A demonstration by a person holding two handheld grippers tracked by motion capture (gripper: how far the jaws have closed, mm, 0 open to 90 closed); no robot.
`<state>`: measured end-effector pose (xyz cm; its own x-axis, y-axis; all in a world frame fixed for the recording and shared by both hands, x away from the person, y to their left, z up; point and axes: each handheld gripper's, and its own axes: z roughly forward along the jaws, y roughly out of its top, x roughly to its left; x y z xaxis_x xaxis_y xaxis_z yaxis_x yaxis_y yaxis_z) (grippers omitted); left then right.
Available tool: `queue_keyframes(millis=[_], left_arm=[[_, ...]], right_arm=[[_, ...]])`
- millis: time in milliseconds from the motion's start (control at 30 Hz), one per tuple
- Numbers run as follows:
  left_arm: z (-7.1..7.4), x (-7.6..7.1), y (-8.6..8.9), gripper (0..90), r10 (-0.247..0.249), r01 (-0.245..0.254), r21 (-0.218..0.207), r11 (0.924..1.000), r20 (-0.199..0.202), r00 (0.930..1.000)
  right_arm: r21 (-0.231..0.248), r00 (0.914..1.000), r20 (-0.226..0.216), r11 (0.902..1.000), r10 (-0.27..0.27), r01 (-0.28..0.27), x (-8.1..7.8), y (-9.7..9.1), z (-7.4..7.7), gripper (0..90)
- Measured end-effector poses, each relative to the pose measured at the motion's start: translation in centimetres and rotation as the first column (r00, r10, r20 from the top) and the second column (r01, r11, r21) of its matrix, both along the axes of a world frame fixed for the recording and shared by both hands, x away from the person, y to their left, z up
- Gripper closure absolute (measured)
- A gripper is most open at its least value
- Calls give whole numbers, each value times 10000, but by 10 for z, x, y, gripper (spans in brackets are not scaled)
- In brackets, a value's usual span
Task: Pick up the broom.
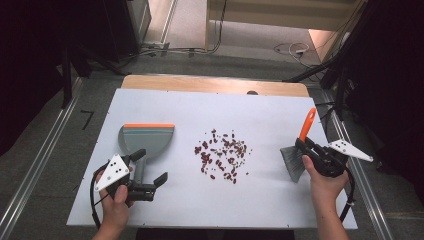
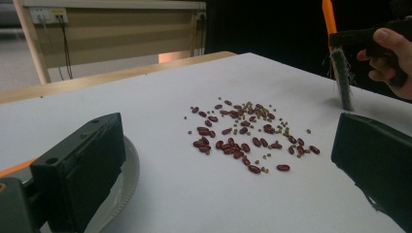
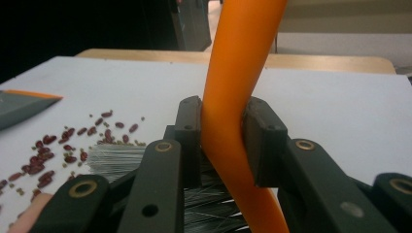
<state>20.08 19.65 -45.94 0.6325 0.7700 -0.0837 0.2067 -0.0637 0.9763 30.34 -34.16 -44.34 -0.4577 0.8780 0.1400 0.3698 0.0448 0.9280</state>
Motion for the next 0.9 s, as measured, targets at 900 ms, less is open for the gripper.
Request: queue_keyframes(millis=[900], left_arm=[[47,-13,-50,138,-549,531,-910,9944,-177,9983]], right_arm=[[-1137,9109,1766,9270,3730,-3575,-69,159,34,688]])
